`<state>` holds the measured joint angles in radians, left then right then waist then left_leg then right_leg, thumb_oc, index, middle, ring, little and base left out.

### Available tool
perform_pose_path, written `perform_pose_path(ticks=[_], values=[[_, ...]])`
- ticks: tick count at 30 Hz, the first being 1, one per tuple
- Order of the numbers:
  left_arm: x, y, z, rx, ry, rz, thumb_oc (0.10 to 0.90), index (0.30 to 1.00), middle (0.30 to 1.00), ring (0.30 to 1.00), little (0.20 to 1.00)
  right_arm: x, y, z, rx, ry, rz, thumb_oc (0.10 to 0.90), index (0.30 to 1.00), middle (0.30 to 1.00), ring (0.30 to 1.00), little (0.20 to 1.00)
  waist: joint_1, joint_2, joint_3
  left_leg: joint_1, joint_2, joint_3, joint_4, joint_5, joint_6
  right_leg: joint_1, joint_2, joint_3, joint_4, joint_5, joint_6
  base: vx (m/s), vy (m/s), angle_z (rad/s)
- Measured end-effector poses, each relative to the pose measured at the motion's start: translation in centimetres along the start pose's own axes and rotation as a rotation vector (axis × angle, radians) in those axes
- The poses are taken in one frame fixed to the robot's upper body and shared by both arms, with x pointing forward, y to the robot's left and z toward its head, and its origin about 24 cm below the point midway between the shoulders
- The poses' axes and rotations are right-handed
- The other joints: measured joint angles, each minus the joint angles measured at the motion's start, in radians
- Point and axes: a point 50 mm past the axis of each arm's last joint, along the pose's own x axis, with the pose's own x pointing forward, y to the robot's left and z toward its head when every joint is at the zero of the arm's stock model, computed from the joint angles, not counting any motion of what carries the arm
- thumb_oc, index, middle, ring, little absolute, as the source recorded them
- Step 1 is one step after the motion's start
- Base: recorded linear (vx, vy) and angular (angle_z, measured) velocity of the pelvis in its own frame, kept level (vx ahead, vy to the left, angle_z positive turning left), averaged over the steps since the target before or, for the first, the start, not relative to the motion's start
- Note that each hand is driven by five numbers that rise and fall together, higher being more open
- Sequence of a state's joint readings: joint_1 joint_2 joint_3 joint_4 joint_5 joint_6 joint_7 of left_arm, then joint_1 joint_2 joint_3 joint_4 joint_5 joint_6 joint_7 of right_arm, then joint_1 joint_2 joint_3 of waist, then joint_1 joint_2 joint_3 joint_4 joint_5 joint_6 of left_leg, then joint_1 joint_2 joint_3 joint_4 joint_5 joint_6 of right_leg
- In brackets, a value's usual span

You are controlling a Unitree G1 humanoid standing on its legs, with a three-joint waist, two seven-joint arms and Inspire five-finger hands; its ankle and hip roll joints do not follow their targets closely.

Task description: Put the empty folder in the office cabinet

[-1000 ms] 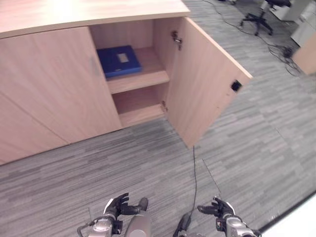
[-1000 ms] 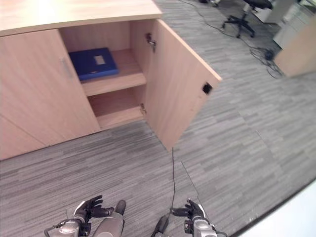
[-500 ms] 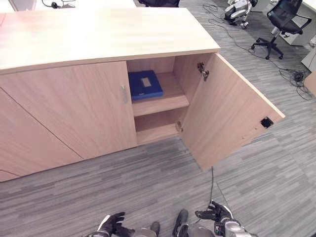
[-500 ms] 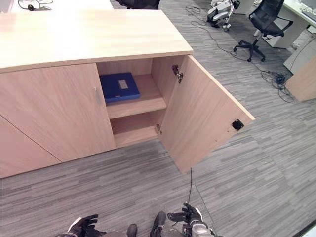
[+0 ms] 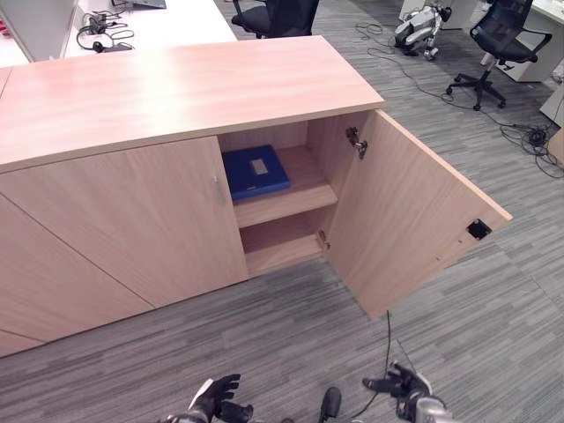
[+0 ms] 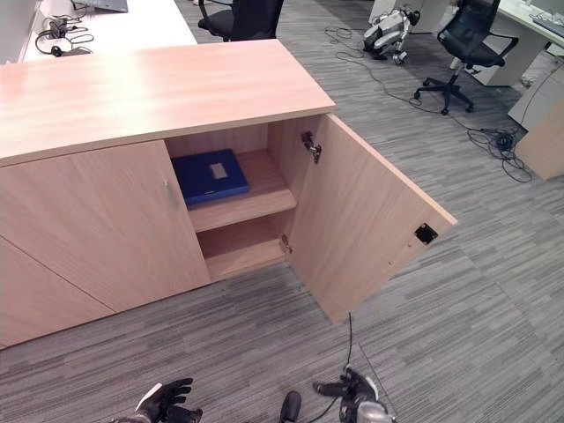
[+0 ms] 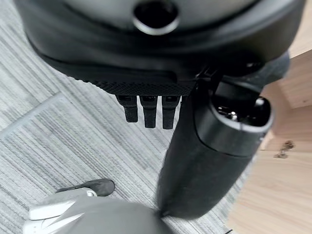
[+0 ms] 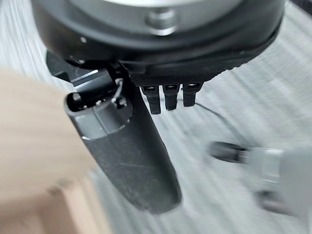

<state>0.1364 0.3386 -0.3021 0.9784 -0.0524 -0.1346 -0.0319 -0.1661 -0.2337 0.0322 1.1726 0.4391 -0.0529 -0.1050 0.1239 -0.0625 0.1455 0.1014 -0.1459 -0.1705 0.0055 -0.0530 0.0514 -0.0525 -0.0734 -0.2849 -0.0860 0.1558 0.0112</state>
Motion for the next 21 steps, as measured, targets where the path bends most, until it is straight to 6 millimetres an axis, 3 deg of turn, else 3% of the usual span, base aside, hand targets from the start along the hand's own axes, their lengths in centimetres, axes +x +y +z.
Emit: perform_pose_path(ticks=[4, 5, 8, 9, 10, 11, 12, 15, 17, 21], values=[[-0.5, 0.2, -2.3, 0.033, 0.107, 0.002, 0.8, 0.9, 0.9, 0.9, 0.9, 0.5, -1.1, 4.9, 0.115, -0.147, -0.048, 0.8, 0.9, 0.9, 0.9, 0.9, 0.016, 0.002, -0.004, 0.001, 0.002, 0.006, -0.006, 0.0, 0.0, -0.005, 0.003, 0.005, -0.001, 0.006, -0.005, 0.04, -0.025, -0.04], [-0.9, -0.1, -3.2, 0.031, 0.131, -0.006, 0.8, 0.9, 0.9, 0.9, 0.9, 0.5, -2.1, 8.0, 0.163, -0.229, -0.076, 0.8, 0.9, 0.9, 0.9, 0.9, 0.018, 0.007, -0.007, 0.003, 0.002, 0.007, -0.007, 0.0, 0.0, -0.004, 0.004, 0.007, -0.001, 0.008, -0.008, 0.03, -0.028, -0.04], [-1.0, -0.3, -3.5, 0.031, 0.138, -0.012, 0.8, 0.9, 0.9, 0.9, 0.9, 0.3, -3.0, 11.2, 0.224, -0.303, -0.103, 0.8, 0.9, 0.9, 0.9, 0.9, 0.02, 0.012, -0.01, 0.006, 0.005, 0.008, -0.01, 0.0, 0.0, -0.002, 0.006, 0.009, -0.007, 0.01, -0.008, 0.01, -0.009, 0.0], [-1.0, -0.4, -3.5, 0.031, 0.137, -0.013, 0.8, 0.9, 0.9, 0.9, 0.9, -0.1, -3.7, 14.1, 0.258, -0.388, -0.118, 0.8, 0.9, 0.9, 0.9, 0.9, 0.023, 0.012, -0.017, 0.007, 0.007, 0.009, -0.01, 0.0, 0.001, 0.0, 0.009, 0.009, -0.008, 0.011, -0.009, 0.03, -0.028, -0.01], [-0.8, -0.2, -3.0, 0.034, 0.127, -0.011, 0.8, 0.9, 0.9, 0.9, 0.9, -0.3, -3.7, 14.8, 0.255, -0.406, -0.117, 0.8, 0.9, 0.9, 0.9, 0.9, 0.02, 0.013, -0.019, 0.008, 0.007, 0.009, -0.01, 0.0, 0.001, 0.0, 0.01, 0.011, -0.008, 0.011, -0.01, 0.03, -0.031, -0.13], [-0.7, -0.3, -2.9, 0.037, 0.129, -0.011, 0.8, 0.9, 0.9, 0.9, 0.9, -0.7, -2.7, 17.5, 0.291, -0.457, -0.095, 0.8, 0.9, 0.9, 0.9, 0.9, 0.018, 0.014, -0.022, 0.012, 0.009, 0.022, -0.011, 0.0, 0.001, -0.001, 0.015, 0.027, -0.008, 0.015, -0.014, -0.02, -0.027, -0.22], [-0.5, -0.2, -2.4, 0.038, 0.111, -0.006, 0.8, 0.9, 0.9, 0.9, 0.9, -1.0, -2.4, 18.8, 0.314, -0.482, -0.079, 0.8, 0.9, 0.9, 0.9, 0.9, 0.021, 0.014, -0.025, 0.013, 0.012, 0.026, -0.009, 0.001, 0.001, 0.001, 0.017, 0.029, -0.008, 0.019, -0.017, -0.02, -0.027, -0.18], [-0.4, -0.4, -2.2, 0.032, 0.103, 0.002, 0.8, 0.9, 0.9, 0.9, 0.9, -1.7, -4.2, 20.6, 0.3, -0.529, -0.112, 0.8, 0.9, 0.9, 0.9, 0.9, 0.037, 0.023, -0.033, 0.012, 0.018, 0.024, -0.013, 0.002, 0.003, 0.0, 0.021, 0.026, -0.008, 0.011, -0.006, -0.03, -0.03, -0.01], [-0.5, -0.5, -2.7, 0.029, 0.127, -0.001, 0.8, 0.9, 0.9, 0.9, 0.9, -2.5, -2.4, 22.8, 0.28, -0.598, -0.055, 0.8, 0.9, 0.9, 0.9, 0.9, 0.031, 0.026, -0.034, 0.015, 0.023, 0.026, -0.013, 0.002, 0.003, 0.0, 0.029, 0.029, -0.009, 0.022, -0.021, -0.04, -0.013, -0.09], [-0.6, -1.0, -3.2, 0.0, 0.144, -0.009, 0.8, 0.9, 0.9, 0.9, 0.9, -2.6, 0.0, 23.0, 0.241, -0.603, -0.015, 0.8, 0.9, 0.9, 0.9, 0.9, 0.01, 0.042, -0.038, 0.013, 0.025, 0.034, -0.013, 0.008, 0.013, -0.003, 0.031, 0.034, -0.009, 0.018, -0.016, -0.07, -0.008, -0.07]])
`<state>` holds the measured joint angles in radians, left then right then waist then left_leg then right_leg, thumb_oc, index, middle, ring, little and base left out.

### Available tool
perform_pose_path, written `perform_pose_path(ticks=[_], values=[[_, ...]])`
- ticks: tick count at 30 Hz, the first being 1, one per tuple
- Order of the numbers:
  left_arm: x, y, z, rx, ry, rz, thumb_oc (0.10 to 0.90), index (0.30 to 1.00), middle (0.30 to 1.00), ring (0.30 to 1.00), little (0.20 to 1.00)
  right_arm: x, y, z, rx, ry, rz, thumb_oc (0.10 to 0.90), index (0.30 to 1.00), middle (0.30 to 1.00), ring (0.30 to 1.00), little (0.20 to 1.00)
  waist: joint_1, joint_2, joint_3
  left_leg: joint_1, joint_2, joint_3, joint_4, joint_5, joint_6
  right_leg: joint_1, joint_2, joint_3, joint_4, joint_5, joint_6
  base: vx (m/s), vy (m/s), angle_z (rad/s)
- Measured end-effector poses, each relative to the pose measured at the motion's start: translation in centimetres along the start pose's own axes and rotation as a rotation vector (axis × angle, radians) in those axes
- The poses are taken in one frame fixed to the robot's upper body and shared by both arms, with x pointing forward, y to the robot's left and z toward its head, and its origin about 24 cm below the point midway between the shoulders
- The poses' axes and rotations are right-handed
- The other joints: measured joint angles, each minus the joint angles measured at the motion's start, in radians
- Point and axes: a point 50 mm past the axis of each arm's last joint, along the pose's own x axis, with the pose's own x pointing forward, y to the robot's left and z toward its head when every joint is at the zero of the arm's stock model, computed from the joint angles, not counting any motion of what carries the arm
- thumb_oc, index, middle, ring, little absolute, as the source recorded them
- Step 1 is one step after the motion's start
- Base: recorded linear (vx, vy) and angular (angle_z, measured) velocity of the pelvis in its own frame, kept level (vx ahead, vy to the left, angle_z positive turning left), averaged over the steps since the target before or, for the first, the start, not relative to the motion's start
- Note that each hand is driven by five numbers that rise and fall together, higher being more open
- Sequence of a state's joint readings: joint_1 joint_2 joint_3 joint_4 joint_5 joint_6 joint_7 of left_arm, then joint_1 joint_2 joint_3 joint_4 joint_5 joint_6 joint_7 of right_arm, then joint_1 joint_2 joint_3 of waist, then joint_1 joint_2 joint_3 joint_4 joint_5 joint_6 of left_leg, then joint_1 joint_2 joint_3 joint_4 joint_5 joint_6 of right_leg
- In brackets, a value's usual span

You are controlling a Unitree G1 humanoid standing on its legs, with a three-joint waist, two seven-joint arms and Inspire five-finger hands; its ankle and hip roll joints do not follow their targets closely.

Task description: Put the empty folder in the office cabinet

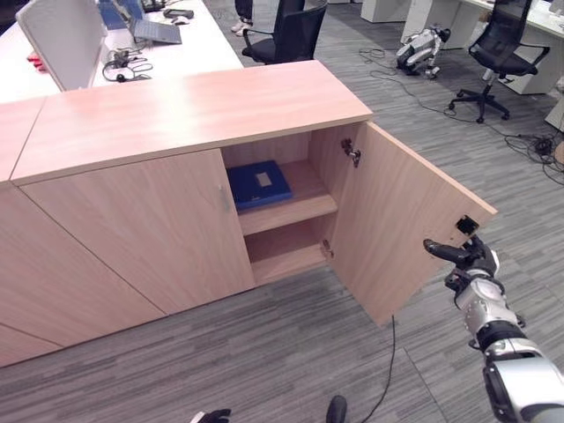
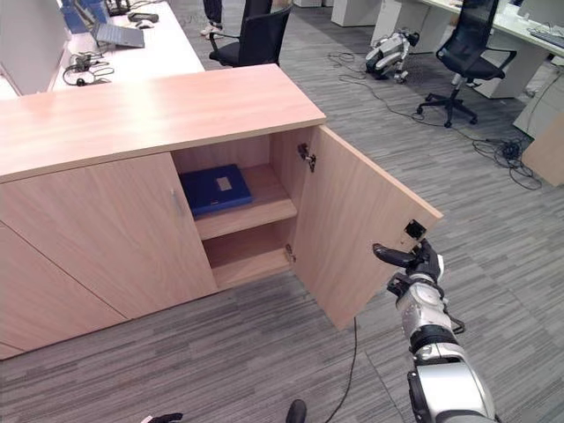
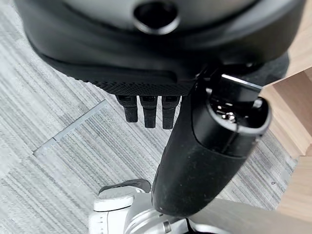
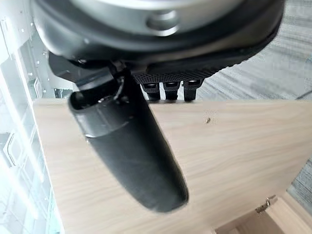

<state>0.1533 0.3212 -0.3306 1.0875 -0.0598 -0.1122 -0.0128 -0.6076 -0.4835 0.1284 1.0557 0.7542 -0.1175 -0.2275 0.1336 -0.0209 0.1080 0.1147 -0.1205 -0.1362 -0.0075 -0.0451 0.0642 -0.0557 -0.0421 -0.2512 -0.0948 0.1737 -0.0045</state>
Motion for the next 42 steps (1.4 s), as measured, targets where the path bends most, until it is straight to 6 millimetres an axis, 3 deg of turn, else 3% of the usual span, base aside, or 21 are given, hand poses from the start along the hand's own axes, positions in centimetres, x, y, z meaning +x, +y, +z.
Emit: perform_pose_path(ticks=[5, 6, 7, 11, 13, 14, 15, 16, 17, 20, 22, 25, 26, 28, 30, 31, 32, 34, 36, 37, 42], values=[[-0.1, -0.6, -0.4, -0.069, 0.011, 0.007, 0.8, 0.9, 0.9, 0.9, 0.9, -2.5, 5.6, -2.1, 0.013, -0.017, 0.19, 0.8, 0.9, 0.9, 0.9, 0.9, -0.042, 0.026, -0.002, -0.005, 0.048, 0.021, -0.036, 0.014, 0.012, -0.006, 0.022, -0.015, 0.008, -0.017, 0.023, -0.06, -0.016, -0.19], [-0.2, -0.3, -0.7, -0.11, 0.021, 0.023, 0.8, 0.9, 0.9, 0.9, 0.9, -3.9, 6.9, -2.5, 0.034, -0.037, 0.266, 0.8, 0.9, 0.9, 0.9, 0.9, -0.054, 0.023, 0.0, -0.01, 0.054, 0.018, -0.039, 0.015, -0.006, -0.008, 0.022, -0.025, 0.005, -0.006, -0.016, -0.06, -0.046, -0.13], [-0.1, -0.4, -0.6, -0.118, 0.017, 0.02, 0.8, 0.9, 0.9, 0.9, 0.9, -4.5, 7.1, -2.9, 0.026, -0.037, 0.297, 0.8, 0.9, 0.9, 0.9, 0.9, -0.054, 0.028, -0.002, -0.012, 0.058, 0.014, -0.036, 0.01, -0.022, -0.006, 0.027, -0.029, 0.006, -0.004, -0.048, -0.04, -0.034, -0.03], [0.2, -0.3, 0.6, -0.142, -0.014, 0.036, 0.8, 0.9, 0.9, 0.9, 0.9, -6.1, 7.8, -4.3, -0.019, -0.034, 0.381, 0.8, 0.9, 0.9, 0.9, 0.9, -0.05, 0.02, 0.0, -0.038, 0.069, -0.03, -0.01, 0.002, -0.062, -0.005, 0.035, -0.064, 0.007, -0.015, -0.049, -0.04, -0.035, 0.26], [0.4, 0.0, 1.3, -0.158, -0.033, 0.061, 0.8, 0.9, 0.9, 0.9, 0.9, -6.9, 8.5, -5.1, -0.069, -0.023, 0.432, 0.8, 0.9, 0.9, 0.9, 0.9, -0.053, 0.016, 0.0, -0.066, 0.069, -0.053, 0.02, -0.005, -0.062, -0.011, 0.035, -0.106, -0.001, -0.05, -0.009, -0.07, -0.018, 0.23], [0.5, -0.8, 1.7, -0.168, -0.039, 0.047, 0.8, 0.9, 0.9, 0.9, 0.9, -7.1, 8.9, -5.3, -0.079, -0.022, 0.46, 0.8, 0.9, 0.9, 0.9, 0.9, -0.046, 0.041, -0.004, -0.091, 0.1, -0.092, 0.021, -0.003, -0.04, -0.025, 0.046, -0.13, 0.027, -0.087, 0.031, -0.08, -0.058, 0.22], [0.7, -0.9, 2.9, -0.183, -0.083, 0.054, 0.8, 0.9, 0.9, 0.9, 0.9, -7.6, 9.6, -5.1, -0.08, -0.037, 0.497, 0.8, 0.9, 0.9, 0.9, 0.9, -0.028, 0.059, -0.014, -0.147, 0.133, -0.114, 0.027, -0.004, -0.043, -0.125, 0.037, -0.105, 0.248, -0.143, -0.068, -0.03, -0.053, 0.6], [0.8, -0.5, 3.8, -0.176, -0.123, 0.055, 0.8, 0.9, 0.9, 0.9, 0.9, -8.1, 10.3, -4.9, -0.082, -0.047, 0.54, 0.8, 0.9, 0.9, 0.9, 0.9, -0.031, 0.035, -0.023, -0.202, 0.123, -0.17, 0.038, -0.006, -0.061, -0.116, -0.012, -0.091, 0.315, -0.201, -0.005, -0.01, -0.088, 0.92], [1.0, 0.2, 4.8, -0.167, -0.144, 0.066, 0.8, 0.9, 0.9, 0.9, 0.9, -8.4, 10.9, -4.5, -0.101, -0.062, 0.58, 0.8, 0.9, 0.9, 0.9, 0.9, -0.017, 0.014, -0.018, -0.224, 0.113, -0.207, 0.034, 0.017, -0.096, -0.068, -0.007, -0.097, 0.207, -0.223, 0.009, 0.02, -0.06, 1.26], [1.4, -0.7, 5.7, -0.176, -0.148, 0.046, 0.8, 0.9, 0.9, 0.9, 0.9, -10.9, 15.0, -4.3, -0.196, -0.067, 0.826, 0.8, 0.9, 0.9, 0.9, 0.9, 0.016, 0.009, -0.015, -0.219, 0.117, -0.258, -0.018, 0.079, -0.18, 0.023, 0.033, -0.205, 0.021, -0.139, -0.029, 0.03, -0.052, 1.05], [1.4, -0.8, 5.8, -0.174, -0.154, 0.044, 0.8, 0.9, 0.9, 0.9, 0.9, -14.0, 18.6, -3.7, -0.266, -0.128, 1.095, 0.8, 0.9, 0.9, 0.9, 0.9, 0.054, 0.005, -0.01, -0.219, 0.117, -0.268, -0.018, 0.087, -0.182, 0.039, 0.038, -0.237, -0.001, -0.136, -0.032, 0.02, -0.028, 0.59], [1.4, -1.0, 6.8, -0.13, -0.202, 0.034, 0.8, 0.9, 0.9, 0.9, 0.9, -25.5, 26.9, 0.6, -0.322, -0.411, 1.727, 0.8, 0.9, 0.9, 0.9, 0.9, 0.158, 0.002, -0.008, -0.208, 0.1, -0.292, -0.001, 0.091, -0.191, 0.049, 0.034, -0.297, -0.001, -0.154, -0.034, 0.02, -0.048, 0.72], [1.3, -1.0, 7.2, -0.13, -0.219, 0.035, 0.8, 0.9, 0.9, 0.9, 0.9, -27.3, 27.7, 1.5, -0.313, -0.462, 1.812, 0.8, 0.9, 0.9, 0.9, 0.9, 0.177, -0.001, -0.005, -0.21, 0.1, -0.299, -0.003, 0.092, -0.189, 0.046, 0.035, -0.296, 0.0, -0.151, -0.027, -0.03, -0.027, 0.21], [1.0, -0.3, 5.2, -0.125, -0.167, 0.073, 0.8, 0.9, 0.9, 0.9, 0.9, -34.9, 29.3, 3.5, -0.159, -0.582, 2.093, 0.8, 0.9, 0.9, 0.9, 0.9, 0.264, -0.022, -0.002, -0.203, 0.091, -0.297, -0.011, 0.094, -0.173, 0.045, 0.029, -0.276, 0.002, -0.155, -0.011, -0.1, -0.027, 0.1], [1.0, 0.1, 4.8, -0.104, -0.156, 0.081, 0.8, 0.9, 0.9, 0.9, 0.9, -36.0, 28.9, 4.0, -0.107, -0.631, 2.147, 0.8, 0.9, 0.9, 0.9, 0.9, 0.289, -0.041, 0.0, -0.224, 0.078, -0.29, -0.009, 0.095, -0.173, 0.053, 0.024, -0.291, 0.023, -0.16, 0.005, -0.08, 0.058, 0.64], [1.0, 1.2, 5.0, -0.09, -0.157, 0.114, 0.8, 0.9, 0.9, 0.9, 0.9, -35.0, 28.2, 4.3, -0.112, -0.67, 2.126, 0.8, 0.9, 0.9, 0.9, 0.9, 0.26, -0.057, 0.005, -0.274, 0.098, -0.188, -0.004, 0.069, -0.147, 0.053, 0.001, -0.355, 0.031, -0.17, 0.014, -0.03, 0.147, 1.73], [1.0, 2.4, 5.9, -0.075, -0.18, 0.148, 0.8, 0.9, 0.9, 0.9, 0.9, -33.1, 27.6, 4.3, -0.171, -0.681, 2.071, 0.8, 0.9, 0.9, 0.9, 0.9, 0.258, -0.079, 0.02, -0.303, 0.153, 0.025, 0.015, 0.06, -0.145, 0.044, -0.024, -0.399, 0.029, -0.183, -0.004, -0.02, 0.206, 1.78], [0.8, 3.0, 4.6, -0.077, -0.144, 0.166, 0.8, 0.9, 0.9, 0.9, 0.9, -30.0, 26.7, 3.0, -0.258, -0.615, 1.959, 0.8, 0.9, 0.9, 0.9, 0.9, 0.248, -0.085, 0.021, -0.303, 0.214, 0.193, 0.088, 0.041, -0.134, 0.059, -0.047, -0.418, 0.036, -0.181, 0.01, 0.07, 0.18, 0.66], [0.5, 2.4, 2.3, -0.086, -0.066, 0.153, 0.8, 0.9, 0.9, 0.9, 0.9, -27.0, 25.4, 0.9, -0.229, -0.478, 1.82, 0.8, 0.9, 0.9, 0.9, 0.9, 0.209, -0.091, 0.025, -0.266, 0.189, 0.199, 0.035, 0.053, -0.131, 0.066, -0.079, -0.386, 0.064, -0.184, 0.058, 0.08, 0.207, 0.33], [0.4, 2.3, 1.7, -0.078, -0.05, 0.147, 0.8, 0.9, 0.9, 0.9, 0.9, -23.2, 24.0, -1.0, -0.198, -0.337, 1.633, 0.8, 0.9, 0.9, 0.9, 0.9, 0.178, -0.098, 0.022, -0.245, 0.143, 0.192, 0.016, 0.066, -0.099, 0.07, -0.114, -0.357, 0.08, -0.181, 0.066, 0.06, 0.278, 0.53], [0.4, 2.8, 2.3, -0.084, -0.07, 0.133, 0.8, 0.9, 0.9, 0.9, 0.9, -15.2, 17.8, -7.2, -0.089, -0.014, 1.135, 0.8, 0.9, 0.9, 0.9, 0.9, 0.132, -0.076, 0.031, -0.205, 0.085, 0.184, 0.027, 0.061, -0.006, 0.053, -0.209, -0.327, 0.242, -0.16, 0.108, 0.05, 0.227, 0.21]])
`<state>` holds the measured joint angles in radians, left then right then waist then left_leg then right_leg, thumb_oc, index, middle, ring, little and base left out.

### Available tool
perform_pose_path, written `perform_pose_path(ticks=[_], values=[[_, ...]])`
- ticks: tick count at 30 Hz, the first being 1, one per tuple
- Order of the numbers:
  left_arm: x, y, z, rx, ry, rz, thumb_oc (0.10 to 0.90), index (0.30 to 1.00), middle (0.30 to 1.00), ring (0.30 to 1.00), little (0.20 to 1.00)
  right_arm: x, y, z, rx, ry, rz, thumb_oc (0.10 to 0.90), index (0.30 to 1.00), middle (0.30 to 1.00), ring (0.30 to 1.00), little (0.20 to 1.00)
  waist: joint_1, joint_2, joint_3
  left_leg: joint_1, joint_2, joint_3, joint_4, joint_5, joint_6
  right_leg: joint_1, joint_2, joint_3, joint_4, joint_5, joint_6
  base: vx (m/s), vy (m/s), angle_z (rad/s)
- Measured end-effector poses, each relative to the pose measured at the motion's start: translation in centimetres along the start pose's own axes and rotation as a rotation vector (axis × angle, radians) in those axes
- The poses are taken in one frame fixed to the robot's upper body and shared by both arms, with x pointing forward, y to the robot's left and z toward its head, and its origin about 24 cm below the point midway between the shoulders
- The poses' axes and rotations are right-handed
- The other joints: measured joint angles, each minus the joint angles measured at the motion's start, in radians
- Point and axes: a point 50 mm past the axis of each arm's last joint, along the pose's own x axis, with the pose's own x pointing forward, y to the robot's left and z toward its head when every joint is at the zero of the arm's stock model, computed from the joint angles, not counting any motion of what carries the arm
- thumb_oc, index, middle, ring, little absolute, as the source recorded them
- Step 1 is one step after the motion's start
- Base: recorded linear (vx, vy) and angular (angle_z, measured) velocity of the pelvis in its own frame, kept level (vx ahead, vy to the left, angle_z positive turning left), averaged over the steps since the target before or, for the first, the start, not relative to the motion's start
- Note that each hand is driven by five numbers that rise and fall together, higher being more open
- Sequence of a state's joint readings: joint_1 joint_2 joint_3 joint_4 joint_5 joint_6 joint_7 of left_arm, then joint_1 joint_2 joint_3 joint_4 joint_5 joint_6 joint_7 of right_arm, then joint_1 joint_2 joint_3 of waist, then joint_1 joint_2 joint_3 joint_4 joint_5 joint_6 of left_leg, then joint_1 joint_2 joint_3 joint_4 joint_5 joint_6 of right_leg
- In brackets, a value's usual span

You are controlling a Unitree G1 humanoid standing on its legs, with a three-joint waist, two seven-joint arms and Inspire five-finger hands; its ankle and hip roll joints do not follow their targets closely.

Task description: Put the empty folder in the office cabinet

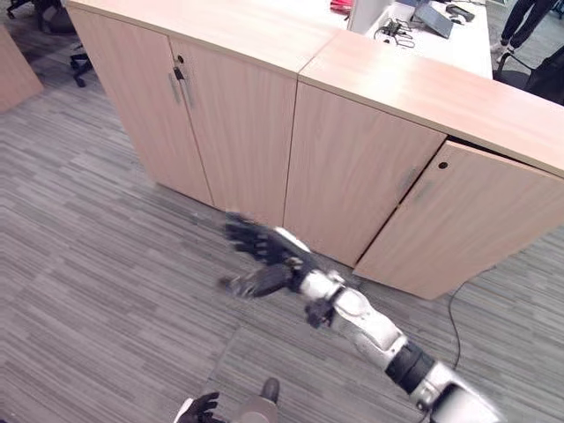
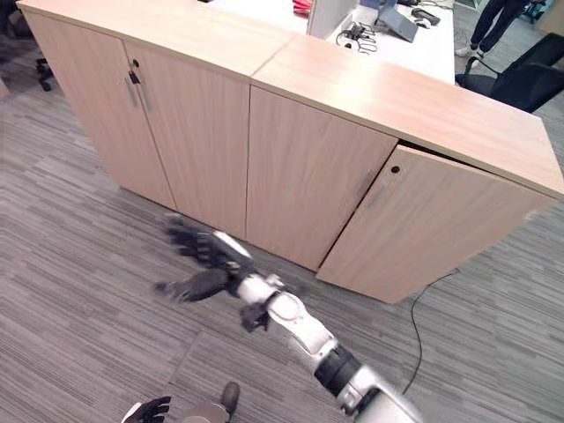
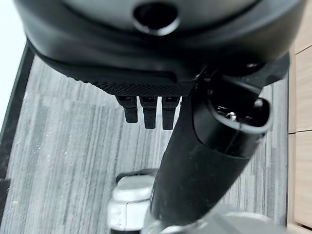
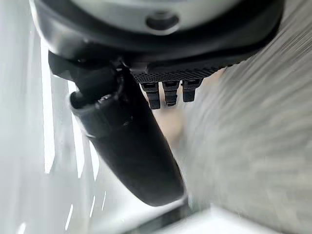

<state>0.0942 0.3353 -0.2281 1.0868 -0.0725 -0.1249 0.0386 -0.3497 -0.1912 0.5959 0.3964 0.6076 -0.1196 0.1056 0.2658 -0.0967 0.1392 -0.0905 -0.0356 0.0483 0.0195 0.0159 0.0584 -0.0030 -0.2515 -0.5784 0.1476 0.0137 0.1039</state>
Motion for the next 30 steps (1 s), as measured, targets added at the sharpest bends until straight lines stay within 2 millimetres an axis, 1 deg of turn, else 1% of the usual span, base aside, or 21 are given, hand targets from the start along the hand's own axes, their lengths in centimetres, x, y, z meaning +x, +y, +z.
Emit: perform_pose_path(ticks=[1, 2, 3, 4, 5, 6, 7, 8, 9, 10, 11, 12, 13, 14, 15, 16, 17, 20, 21, 25, 30], values=[[0.0, 0.2, 0.0, -0.027, 0.007, 0.003, 0.8, 0.9, 0.9, 0.9, 0.9, -1.0, -1.9, -2.0, 0.027, 0.074, -0.093, 0.8, 0.9, 0.9, 0.9, 0.9, -0.018, 0.013, 0.007, 0.016, -0.003, 0.003, 0.012, -0.002, 0.019, -0.009, -0.025, 0.013, 0.075, 0.0, 0.01, -0.04, 0.154, -0.05], [0.0, 0.4, 0.0, -0.036, 0.008, 0.014, 0.8, 0.9, 0.9, 0.9, 0.9, -1.9, -2.8, -3.4, 0.036, 0.131, -0.147, 0.8, 0.9, 0.9, 0.9, 0.9, -0.03, 0.029, 0.017, 0.029, -0.004, 0.005, 0.014, -0.004, 0.031, -0.018, -0.04, 0.014, 0.114, -0.001, 0.024, -0.04, 0.184, -0.1], [0.2, 1.0, 0.6, -0.047, -0.005, 0.031, 0.8, 0.9, 0.9, 0.9, 0.9, -4.6, -4.9, -6.0, 0.066, 0.22, -0.27, 0.8, 0.9, 0.9, 0.9, 0.9, -0.056, 0.048, 0.025, 0.045, -0.011, 0.01, 0.012, -0.001, 0.047, -0.055, -0.069, 0.052, 0.216, 0.028, 0.07, -0.03, 0.125, -0.01], [0.4, 1.2, 1.1, -0.058, -0.017, 0.041, 0.8, 0.9, 0.9, 0.9, 0.9, -6.4, -6.0, -7.6, 0.089, 0.273, -0.347, 0.8, 0.9, 0.9, 0.9, 0.9, -0.074, 0.054, 0.03, 0.054, -0.015, 0.01, 0.013, 0.002, 0.054, -0.083, -0.091, 0.068, 0.282, 0.05, 0.097, 0.12, 0.028, -0.02], [0.5, 1.3, 1.7, -0.069, -0.036, 0.045, 0.8, 0.9, 0.9, 0.9, 0.9, -9.7, -7.8, -10.1, 0.105, 0.382, -0.482, 0.8, 0.9, 0.9, 0.9, 0.9, -0.1, 0.086, 0.042, 0.08, -0.014, -0.011, -0.003, -0.012, 0.061, -0.119, -0.059, 0.169, 0.327, 0.005, 0.143, 0.11, -0.011, 0.09], [0.6, 1.5, 2.0, -0.077, -0.043, 0.048, 0.8, 0.9, 0.9, 0.9, 0.9, -11.1, -8.4, -11.2, 0.109, 0.442, -0.537, 0.8, 0.9, 0.9, 0.9, 0.9, -0.115, 0.094, 0.04, 0.089, -0.016, -0.034, -0.02, -0.01, 0.059, -0.122, -0.022, 0.225, 0.297, -0.021, 0.145, 0.13, -0.104, 0.31], [0.8, 2.1, 2.7, -0.074, -0.055, 0.058, 0.8, 0.9, 0.9, 0.9, 0.9, -13.4, -8.9, -12.9, 0.123, 0.54, -0.622, 0.8, 0.9, 0.9, 0.9, 0.9, -0.143, 0.099, 0.039, 0.1, -0.021, -0.057, -0.046, 0.002, 0.055, -0.11, 0.031, 0.278, 0.206, -0.058, 0.122, 0.05, -0.072, 0.44], [1.0, 2.3, 3.7, -0.063, -0.08, 0.06, 0.8, 0.9, 0.9, 0.9, 0.9, -15.0, -9.5, -13.6, 0.107, 0.602, -0.67, 0.8, 0.9, 0.9, 0.9, 0.9, -0.156, 0.091, 0.041, 0.101, -0.034, -0.064, -0.051, 0.008, 0.055, -0.116, 0.052, 0.267, 0.142, -0.07, 0.103, 0.09, -0.098, 0.47], [1.2, 2.3, 4.2, -0.042, -0.088, 0.054, 0.8, 0.9, 0.9, 0.9, 0.9, -16.1, -9.7, -14.2, 0.104, 0.641, -0.705, 0.8, 0.9, 0.9, 0.9, 0.9, -0.158, 0.087, 0.039, 0.103, -0.044, -0.075, -0.055, 0.009, 0.056, -0.104, 0.072, 0.265, 0.067, -0.067, 0.087, 0.13, -0.093, 0.38], [1.3, 2.2, 4.6, -0.034, -0.095, 0.049, 0.8, 0.9, 0.9, 0.9, 0.9, -17.0, -9.9, -14.7, 0.097, 0.681, -0.748, 0.8, 0.9, 0.9, 0.9, 0.9, -0.172, 0.079, 0.038, 0.111, -0.059, -0.088, -0.062, 0.009, 0.057, -0.097, 0.082, 0.265, -0.017, -0.046, 0.062, 0.13, -0.092, 0.36], [1.3, 1.9, 4.6, -0.037, -0.094, 0.04, 0.8, 0.9, 0.9, 0.9, 0.9, -17.6, -10.0, -15.0, 0.104, 0.689, -0.778, 0.8, 0.9, 0.9, 0.9, 0.9, -0.187, 0.079, 0.036, 0.122, -0.064, -0.103, -0.077, 0.01, 0.054, -0.087, 0.088, 0.27, -0.059, -0.027, 0.047, 0.16, -0.09, 0.54], [1.4, 1.6, 4.7, -0.04, -0.085, 0.034, 0.8, 0.9, 0.9, 0.9, 0.9, -18.1, -9.8, -15.5, 0.118, 0.708, -0.801, 0.8, 0.9, 0.9, 0.9, 0.9, -0.204, 0.076, 0.033, 0.132, -0.067, -0.119, -0.088, 0.014, 0.046, -0.057, 0.092, 0.274, -0.115, -0.005, 0.04, 0.11, -0.055, 0.48], [1.4, 1.5, 4.6, -0.041, -0.079, 0.032, 0.8, 0.9, 0.9, 0.9, 0.9, -18.2, -9.5, -15.9, 0.127, 0.727, -0.809, 0.8, 0.9, 0.9, 0.9, 0.9, -0.205, 0.068, 0.028, 0.136, -0.07, -0.125, -0.092, 0.015, 0.046, -0.052, 0.091, 0.278, -0.137, 0.015, 0.036, 0.2, -0.116, 0.33], [1.3, 1.4, 3.9, -0.043, -0.057, 0.028, 0.8, 0.9, 0.9, 0.9, 0.9, -18.2, -8.9, -16.5, 0.12, 0.766, -0.795, 0.8, 0.9, 0.9, 0.9, 0.9, -0.203, 0.045, 0.01, 0.143, -0.072, -0.122, -0.097, 0.013, 0.04, -0.04, 0.093, 0.279, -0.169, 0.086, 0.013, 0.14, -0.092, 0.06], [1.2, 1.2, 3.2, -0.044, -0.037, 0.022, 0.8, 0.9, 0.9, 0.9, 0.9, -18.3, -8.6, -16.8, 0.122, 0.785, -0.788, 0.8, 0.9, 0.9, 0.9, 0.9, -0.203, 0.038, -0.004, 0.143, -0.071, -0.123, -0.097, 0.01, 0.036, -0.031, 0.099, 0.279, -0.189, 0.114, -0.011, 0.13, -0.095, -0.05], [1.0, 0.8, 2.6, -0.046, -0.022, 0.013, 0.8, 0.9, 0.9, 0.9, 0.9, -19.0, -8.2, -17.3, 0.123, 0.815, -0.791, 0.8, 0.9, 0.9, 0.9, 0.9, -0.207, 0.041, -0.014, 0.146, -0.061, -0.121, -0.097, 0.005, 0.026, -0.019, 0.108, 0.278, -0.21, 0.121, -0.019, 0.11, -0.077, -0.04], [0.8, 0.0, 1.5, -0.031, 0.005, -0.02, 0.8, 0.9, 0.9, 0.9, 0.9, -19.3, -8.2, -17.6, 0.104, 0.845, -0.786, 0.8, 0.9, 0.9, 0.9, 0.9, -0.206, 0.045, -0.035, 0.15, -0.053, -0.119, -0.097, 0.003, 0.023, -0.004, 0.124, 0.278, -0.244, 0.132, -0.032, 0.14, -0.107, -0.07], [0.5, -1.2, 0.6, -0.023, 0.031, -0.052, 0.8, 0.9, 0.9, 0.9, 0.9, -19.8, -8.6, -17.6, 0.076, 0.882, -0.792, 0.8, 0.9, 0.9, 0.9, 0.9, -0.207, 0.059, -0.043, 0.164, -0.038, -0.111, -0.097, -0.004, 0.012, 0.007, 0.14, 0.281, -0.243, 0.125, -0.041, 0.06, -0.05, -0.13], [0.4, -1.6, 0.3, -0.021, 0.042, -0.062, 0.8, 0.9, 0.9, 0.9, 0.9, -20.1, -8.8, -17.6, 0.06, 0.893, -0.795, 0.8, 0.9, 0.9, 0.9, 0.9, -0.205, 0.061, -0.047, 0.172, -0.031, -0.103, -0.097, -0.005, 0.011, 0.009, 0.15, 0.295, -0.243, 0.123, -0.046, 0.06, -0.056, -0.24], [0.6, -1.1, 0.9, -0.024, 0.033, -0.048, 0.8, 0.9, 0.9, 0.9, 0.9, -20.7, -9.0, -17.7, -0.004, 0.942, -0.778, 0.8, 0.9, 0.9, 0.9, 0.9, -0.205, 0.062, -0.057, 0.175, -0.009, -0.08, -0.098, -0.02, -0.01, 0.005, 0.17, 0.307, -0.243, 0.117, -0.059, 0.06, -0.055, -0.19], [0.8, -1.3, 1.6, -0.027, 0.014, -0.054, 0.8, 0.9, 0.9, 0.9, 0.9, -21.6, -8.3, -18.3, -0.024, 0.995, -0.751, 0.8, 0.9, 0.9, 0.9, 0.9, -0.208, 0.061, -0.07, 0.164, 0.001, -0.076, -0.098, -0.02, -0.017, -0.01, 0.18, 0.316, -0.243, 0.116, -0.067, 0.03, -0.032, -0.05]])
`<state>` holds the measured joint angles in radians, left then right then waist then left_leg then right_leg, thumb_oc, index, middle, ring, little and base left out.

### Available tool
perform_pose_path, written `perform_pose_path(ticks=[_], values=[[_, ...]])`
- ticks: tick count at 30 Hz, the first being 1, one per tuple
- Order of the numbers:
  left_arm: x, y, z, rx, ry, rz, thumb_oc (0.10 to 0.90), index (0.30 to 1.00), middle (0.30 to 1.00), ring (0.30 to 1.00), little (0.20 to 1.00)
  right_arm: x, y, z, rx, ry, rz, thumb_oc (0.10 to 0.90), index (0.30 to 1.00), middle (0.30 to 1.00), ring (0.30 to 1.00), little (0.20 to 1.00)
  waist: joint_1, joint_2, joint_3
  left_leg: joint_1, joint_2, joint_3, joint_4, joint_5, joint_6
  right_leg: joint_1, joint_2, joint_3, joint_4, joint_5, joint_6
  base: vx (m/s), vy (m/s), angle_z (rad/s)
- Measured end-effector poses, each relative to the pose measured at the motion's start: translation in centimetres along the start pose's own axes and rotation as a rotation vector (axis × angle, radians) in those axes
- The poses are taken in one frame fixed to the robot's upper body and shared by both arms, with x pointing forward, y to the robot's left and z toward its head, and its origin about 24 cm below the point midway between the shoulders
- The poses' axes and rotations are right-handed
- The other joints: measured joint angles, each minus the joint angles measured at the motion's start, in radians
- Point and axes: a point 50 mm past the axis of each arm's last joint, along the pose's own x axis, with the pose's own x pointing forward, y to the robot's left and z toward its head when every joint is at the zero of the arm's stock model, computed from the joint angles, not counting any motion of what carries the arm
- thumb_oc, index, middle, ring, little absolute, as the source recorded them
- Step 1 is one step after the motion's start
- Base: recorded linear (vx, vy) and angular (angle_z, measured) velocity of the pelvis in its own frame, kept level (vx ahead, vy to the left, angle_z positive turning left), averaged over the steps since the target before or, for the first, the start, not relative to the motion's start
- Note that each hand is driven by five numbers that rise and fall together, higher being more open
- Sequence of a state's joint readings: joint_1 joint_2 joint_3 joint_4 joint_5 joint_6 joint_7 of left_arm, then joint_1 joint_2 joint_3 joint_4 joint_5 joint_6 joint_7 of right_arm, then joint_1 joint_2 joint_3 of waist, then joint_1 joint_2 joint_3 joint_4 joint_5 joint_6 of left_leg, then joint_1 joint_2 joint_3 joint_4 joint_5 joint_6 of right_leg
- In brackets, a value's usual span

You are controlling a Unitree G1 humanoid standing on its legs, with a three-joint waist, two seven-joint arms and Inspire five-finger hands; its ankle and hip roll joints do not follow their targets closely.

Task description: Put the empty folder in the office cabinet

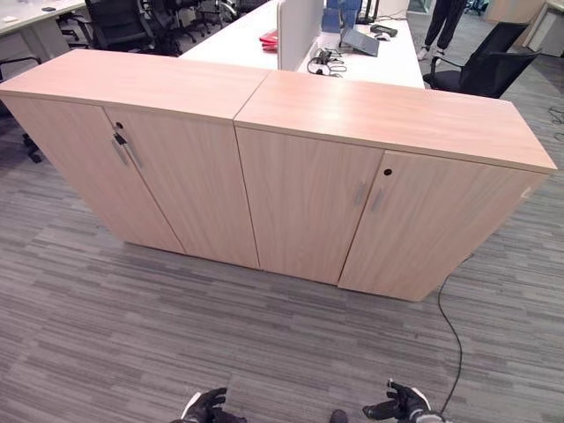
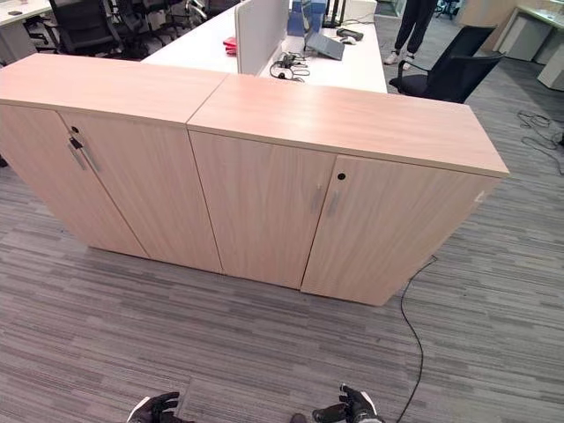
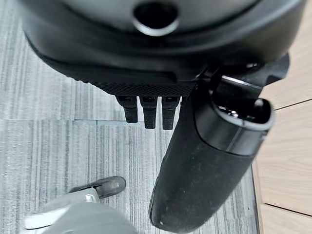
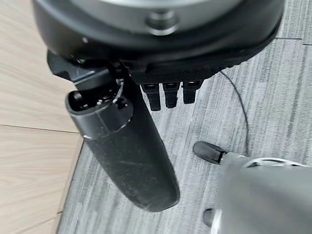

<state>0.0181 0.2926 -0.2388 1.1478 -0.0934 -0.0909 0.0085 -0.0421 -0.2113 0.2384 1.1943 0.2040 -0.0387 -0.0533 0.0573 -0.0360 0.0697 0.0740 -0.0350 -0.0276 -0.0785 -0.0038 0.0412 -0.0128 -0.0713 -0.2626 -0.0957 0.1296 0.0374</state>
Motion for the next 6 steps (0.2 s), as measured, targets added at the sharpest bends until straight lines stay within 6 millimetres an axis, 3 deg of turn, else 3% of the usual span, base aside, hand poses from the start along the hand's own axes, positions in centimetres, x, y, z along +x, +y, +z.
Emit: perform_pose_path(ticks=[6], values=[[-0.2, -0.2, -0.8, -0.003, 0.021, -0.003, 0.8, 0.9, 0.9, 0.9, 0.9, -0.1, -0.1, -1.2, -0.008, 0.052, -0.007, 0.8, 0.9, 0.9, 0.9, 0.9, -0.001, 0.004, -0.004, 0.0, 0.002, -0.002, 0.0, 0.002, -0.002, 0.001, 0.002, 0.0, 0.0, 0.005, -0.009, 0.02, -0.014, 0.0]])
